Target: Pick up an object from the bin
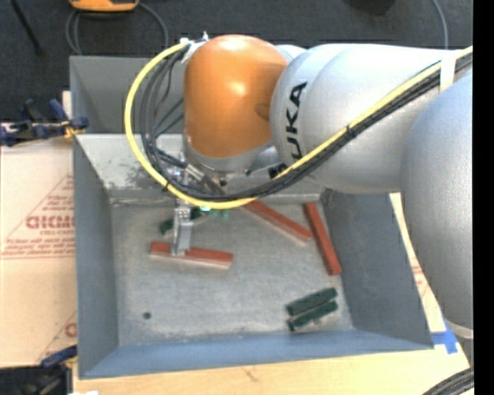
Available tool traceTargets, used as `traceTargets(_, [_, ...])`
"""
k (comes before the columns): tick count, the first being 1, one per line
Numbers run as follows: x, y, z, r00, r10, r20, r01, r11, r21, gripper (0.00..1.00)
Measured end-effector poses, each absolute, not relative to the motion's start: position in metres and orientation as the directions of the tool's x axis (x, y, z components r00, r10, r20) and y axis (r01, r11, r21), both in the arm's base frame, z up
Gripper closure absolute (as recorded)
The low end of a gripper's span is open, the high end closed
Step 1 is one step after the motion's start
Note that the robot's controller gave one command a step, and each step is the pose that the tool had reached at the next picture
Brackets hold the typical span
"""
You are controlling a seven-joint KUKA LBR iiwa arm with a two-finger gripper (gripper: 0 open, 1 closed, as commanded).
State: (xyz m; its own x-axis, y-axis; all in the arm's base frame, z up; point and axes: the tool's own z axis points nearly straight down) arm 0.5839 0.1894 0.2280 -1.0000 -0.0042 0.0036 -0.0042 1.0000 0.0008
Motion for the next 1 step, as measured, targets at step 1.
traceTargets(1, [0.5857, 0.1884, 0.2325, -1.0, 0.0, -0.004, -0.001, 1.0, 0.002, 0.0])
